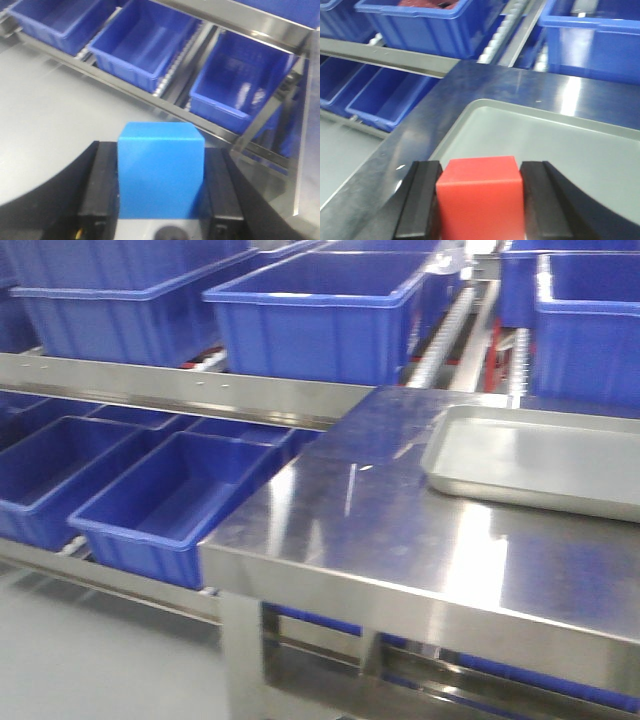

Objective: Sort and place red and blue blocks on shelf
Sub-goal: 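Drive the base away from the table, turning toward the aisle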

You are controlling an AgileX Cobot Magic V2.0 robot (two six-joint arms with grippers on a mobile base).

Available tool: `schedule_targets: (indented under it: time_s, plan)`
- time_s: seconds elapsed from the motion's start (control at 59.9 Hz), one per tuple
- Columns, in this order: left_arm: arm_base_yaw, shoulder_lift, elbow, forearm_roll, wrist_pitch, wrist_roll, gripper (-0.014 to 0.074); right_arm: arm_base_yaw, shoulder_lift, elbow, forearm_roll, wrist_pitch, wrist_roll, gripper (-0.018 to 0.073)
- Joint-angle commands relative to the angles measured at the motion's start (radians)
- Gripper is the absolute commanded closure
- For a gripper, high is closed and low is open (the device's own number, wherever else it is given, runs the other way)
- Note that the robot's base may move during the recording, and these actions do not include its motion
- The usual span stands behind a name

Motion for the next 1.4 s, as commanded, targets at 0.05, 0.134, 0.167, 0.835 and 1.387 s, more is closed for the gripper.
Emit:
schedule_targets:
  time_s: [0.05, 0.134, 0.167, 0.835, 1.387]
  plan:
    - [0.000, 0.000, -0.030, 0.013, -0.077, -0.008, 0.0470, -0.007, -0.007, -0.029, 0.002, -0.079, -0.006, 0.0502]
    - [0.000, 0.000, -0.030, 0.013, -0.077, -0.008, 0.0470, -0.007, -0.007, -0.029, 0.002, -0.079, -0.006, 0.0502]
    - [0.000, 0.000, -0.030, 0.013, -0.077, -0.008, 0.0470, -0.007, -0.007, -0.029, 0.002, -0.079, -0.006, 0.0502]
    - [0.000, 0.000, -0.030, 0.013, -0.077, -0.008, 0.0470, -0.007, -0.007, -0.029, 0.002, -0.079, -0.006, 0.0502]
    - [0.000, 0.000, -0.030, 0.013, -0.077, -0.008, 0.0470, -0.007, -0.007, -0.029, 0.002, -0.079, -0.006, 0.0502]
